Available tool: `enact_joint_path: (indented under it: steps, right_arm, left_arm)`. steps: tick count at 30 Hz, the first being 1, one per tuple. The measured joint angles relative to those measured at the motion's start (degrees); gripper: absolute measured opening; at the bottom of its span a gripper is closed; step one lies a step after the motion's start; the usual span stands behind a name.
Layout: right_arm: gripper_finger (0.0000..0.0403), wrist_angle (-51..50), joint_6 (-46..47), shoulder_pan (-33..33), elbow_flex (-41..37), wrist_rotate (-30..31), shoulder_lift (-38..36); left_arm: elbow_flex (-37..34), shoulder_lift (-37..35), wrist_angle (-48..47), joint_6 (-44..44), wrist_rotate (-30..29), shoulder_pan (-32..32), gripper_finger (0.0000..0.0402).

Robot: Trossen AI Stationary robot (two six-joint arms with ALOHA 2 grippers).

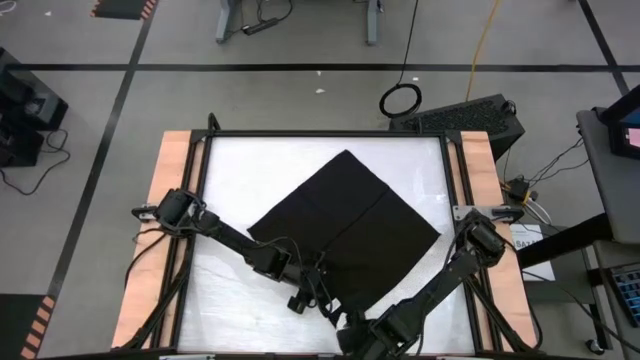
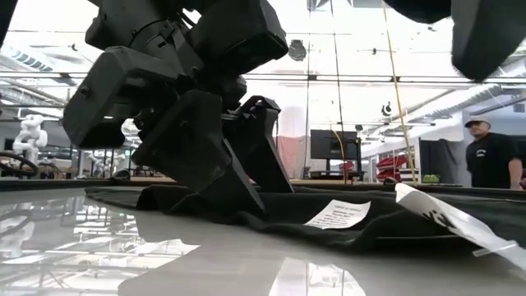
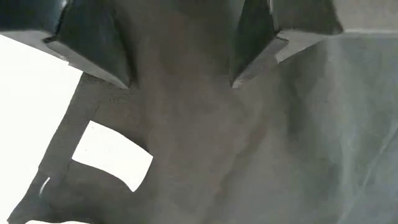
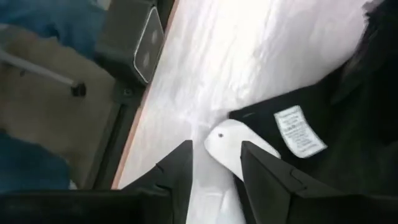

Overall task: Roll napkin
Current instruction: Roll the black napkin

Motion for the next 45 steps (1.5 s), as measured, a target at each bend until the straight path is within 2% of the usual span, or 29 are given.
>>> enact_joint_path:
  steps: [9, 15, 20, 32, 39, 45]
  right_arm:
    - [0.0095, 10.3, 1.7, -1.4, -7.9, 1.3, 0.2]
    - [0.0087, 10.8, 0.7, -2.6, -8.8, 1.1, 0.2]
    - [0.01, 10.8, -1.2, -3.3, -8.9, -0.2, 0.2]
    - [0.0168, 10.8, -3.5, -3.2, -8.9, 0.0, 0.0]
    - [0.0173, 9.0, -0.9, -1.3, -8.8, 1.3, -3.8]
    - [0.0173, 7.6, 2.9, 1.7, -8.8, 4.2, -6.3]
  left_arm:
    - [0.1, 0.0, -0.2, -0.2, -0.1, -0.4, 0.0278]
    - [0.1, -0.1, -0.4, -0.3, 1.4, -1.4, 0.0278]
    - [0.1, -0.1, -0.4, -0.3, 1.5, -1.8, 0.0278]
    - [0.1, -0.1, -1.0, 0.2, 1.7, -2.2, 0.0278]
    - [0.1, -1.0, -2.5, 0.3, 1.7, -2.2, 0.0282]
    - [0.1, -3.2, -4.0, 0.3, 1.3, -2.2, 0.0318]
